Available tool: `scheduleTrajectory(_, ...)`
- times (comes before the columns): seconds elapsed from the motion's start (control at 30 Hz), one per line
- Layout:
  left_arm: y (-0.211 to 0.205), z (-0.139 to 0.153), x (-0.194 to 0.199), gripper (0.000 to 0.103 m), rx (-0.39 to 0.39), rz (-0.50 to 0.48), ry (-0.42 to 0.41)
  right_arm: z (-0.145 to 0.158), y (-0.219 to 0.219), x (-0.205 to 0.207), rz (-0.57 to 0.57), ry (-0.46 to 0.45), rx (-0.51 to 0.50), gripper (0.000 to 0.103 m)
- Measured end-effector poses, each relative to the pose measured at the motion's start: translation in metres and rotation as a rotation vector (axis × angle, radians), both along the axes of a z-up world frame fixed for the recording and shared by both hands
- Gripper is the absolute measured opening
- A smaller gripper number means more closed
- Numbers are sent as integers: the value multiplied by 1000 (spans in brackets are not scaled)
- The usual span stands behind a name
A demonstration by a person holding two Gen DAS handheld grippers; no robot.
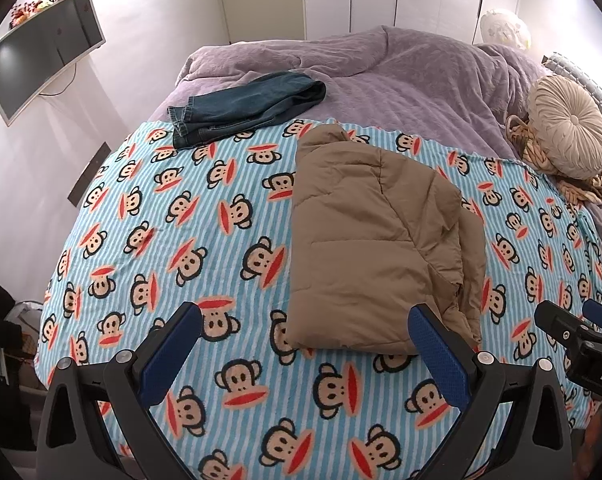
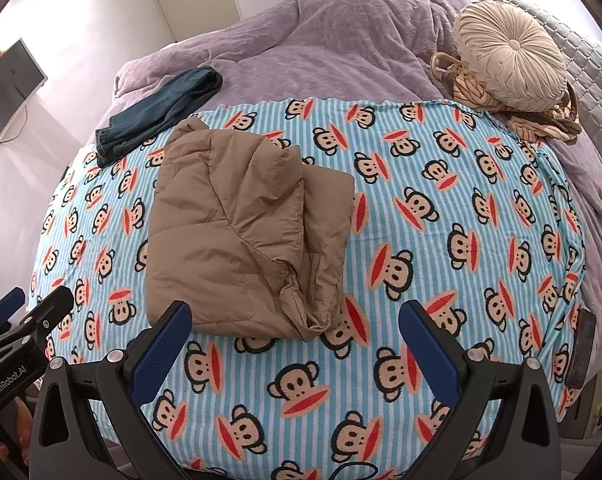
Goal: Fold large clothes
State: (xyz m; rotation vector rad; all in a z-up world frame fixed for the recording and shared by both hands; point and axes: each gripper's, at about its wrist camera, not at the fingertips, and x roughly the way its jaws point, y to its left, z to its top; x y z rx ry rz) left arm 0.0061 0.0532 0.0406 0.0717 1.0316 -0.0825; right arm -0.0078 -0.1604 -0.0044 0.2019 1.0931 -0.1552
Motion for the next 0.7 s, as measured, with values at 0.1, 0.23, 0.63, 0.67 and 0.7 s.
scheduleTrajectory(0.1, 0, 0, 0, 103, -1, 1, 0, 0, 0, 0, 0, 0, 0, 103)
scheduleTrajectory(0.23, 0, 0, 0, 103, 0, -1, 0, 0, 0, 0, 1, 1, -1, 103)
scheduleTrajectory(0.63, -1, 1, 4, 103, 6, -5, 1, -1, -1, 2, 2, 3, 3, 103)
scheduleTrajectory(0.67, -2, 1, 4, 103, 6, -6, 1, -1, -1, 2, 2, 2, 2, 103)
scheduleTrajectory(0.7, -1, 1, 4, 103, 5, -4, 1, -2, -2, 2, 0, 2, 3, 103)
